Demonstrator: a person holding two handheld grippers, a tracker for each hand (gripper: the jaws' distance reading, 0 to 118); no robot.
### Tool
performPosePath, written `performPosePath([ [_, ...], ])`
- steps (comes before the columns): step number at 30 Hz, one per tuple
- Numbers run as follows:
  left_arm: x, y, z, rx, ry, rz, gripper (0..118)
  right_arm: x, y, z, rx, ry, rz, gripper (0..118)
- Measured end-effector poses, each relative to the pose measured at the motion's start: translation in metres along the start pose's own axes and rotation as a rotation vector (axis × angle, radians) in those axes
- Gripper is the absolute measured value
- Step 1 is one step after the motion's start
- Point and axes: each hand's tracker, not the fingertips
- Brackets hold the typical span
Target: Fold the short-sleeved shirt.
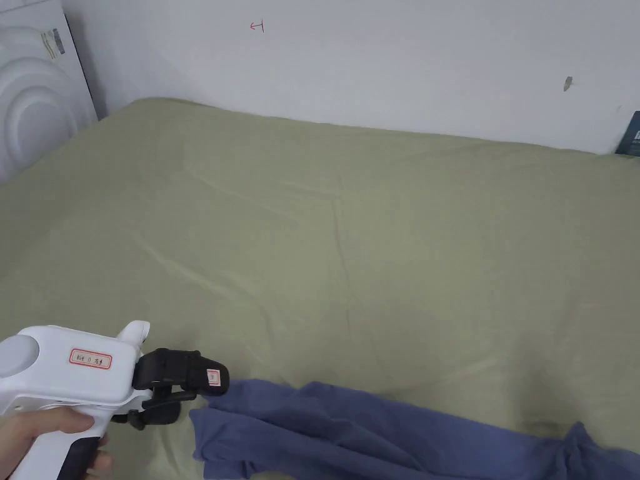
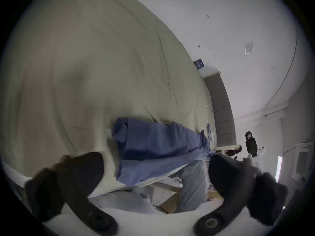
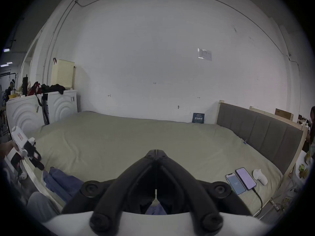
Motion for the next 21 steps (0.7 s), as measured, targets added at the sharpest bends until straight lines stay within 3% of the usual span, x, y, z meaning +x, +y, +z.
performPosePath([
  [5,-0.039,-0.018,-0.057,-0.061,-0.015,0.07,117,-0.001,-0.005,-0.004,-0.028,0.007,0.013,1],
  [6,-0.042,0.006,-0.025,-0.065,-0.015,0.073,117,-0.001,-0.005,-0.004,-0.034,0.004,0.017,1],
  [8,-0.053,0.006,-0.036,-0.074,-0.059,0.091,117,0.0,-0.006,-0.004,-0.036,0.003,0.013,1],
  [11,-0.036,0.004,-0.043,-0.034,-0.194,0.134,117,0.002,-0.008,-0.006,-0.044,0.001,0.006,1],
  [15,-0.025,0.001,-0.063,-0.076,-0.212,0.128,115,0.004,-0.011,-0.009,-0.056,0.007,-0.012,1],
  [16,-0.022,0.0,-0.063,-0.075,-0.214,0.126,109,0.004,-0.011,-0.008,-0.056,0.008,-0.016,1],
  [17,-0.02,0.0,-0.063,-0.076,-0.215,0.123,81,0.004,-0.012,-0.008,-0.054,0.01,-0.018,1],
  [18,-0.02,0.004,-0.064,-0.076,-0.155,0.128,39,0.005,-0.013,-0.007,-0.052,0.01,-0.019,1],
  [19,-0.02,0.004,-0.066,-0.084,-0.063,0.111,10,0.007,-0.014,-0.006,-0.049,0.015,-0.021,1],
  [21,-0.022,0.004,-0.066,-0.086,-0.003,0.072,10,0.008,-0.013,-0.005,-0.048,0.014,-0.022,1],
])
